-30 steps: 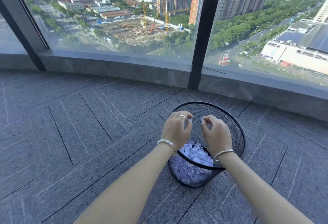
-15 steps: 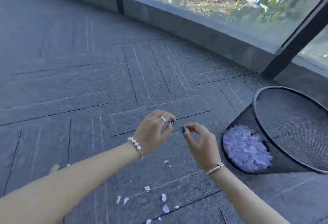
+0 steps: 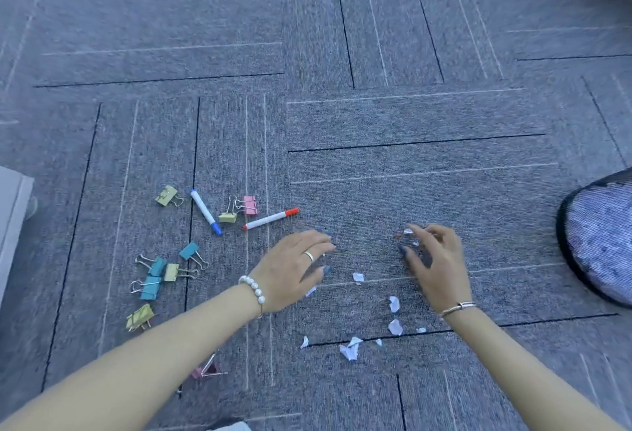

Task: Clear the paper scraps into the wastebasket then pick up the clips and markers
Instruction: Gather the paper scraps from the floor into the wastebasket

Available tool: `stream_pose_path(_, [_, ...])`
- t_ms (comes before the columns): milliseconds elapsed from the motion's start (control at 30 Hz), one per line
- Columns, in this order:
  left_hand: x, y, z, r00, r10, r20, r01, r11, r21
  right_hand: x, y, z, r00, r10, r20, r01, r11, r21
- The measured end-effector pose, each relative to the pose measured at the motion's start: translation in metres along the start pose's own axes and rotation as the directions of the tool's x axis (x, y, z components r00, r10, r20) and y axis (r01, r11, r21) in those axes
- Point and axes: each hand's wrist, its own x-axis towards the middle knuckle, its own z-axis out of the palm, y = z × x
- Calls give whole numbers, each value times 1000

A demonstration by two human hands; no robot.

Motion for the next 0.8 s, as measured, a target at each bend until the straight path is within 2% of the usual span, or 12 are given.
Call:
stream_pose_path(100, [-9, -9, 1, 1000, 23, 8, -24, 993, 119, 1, 6, 7, 999, -34, -31, 33, 998, -48])
stream_pose_path(267, [-23, -21, 2, 998, -26, 51, 21, 994, 106, 9, 9, 7, 993, -82, -91, 79, 996, -34])
stream_pose_path(400, [-25, -17, 2, 998, -17, 66, 17, 1000, 0, 13, 9, 7, 986, -100, -136, 100, 995, -3])
stream_pose_path(567, [-22, -7, 7, 999, 21, -46, -26, 993, -116, 18, 14, 8, 986, -124, -112, 123, 992, -13])
stream_pose_path(700, [-17, 2, 15, 986, -87, -140, 55, 975, -214, -1, 6, 3, 989, -70, -128, 78, 995, 56])
stream_pose_path(800, [-10, 6, 18, 980, -108, -167, 61, 963, -262, -30, -6, 3, 996, -85, -28, 89, 981, 175])
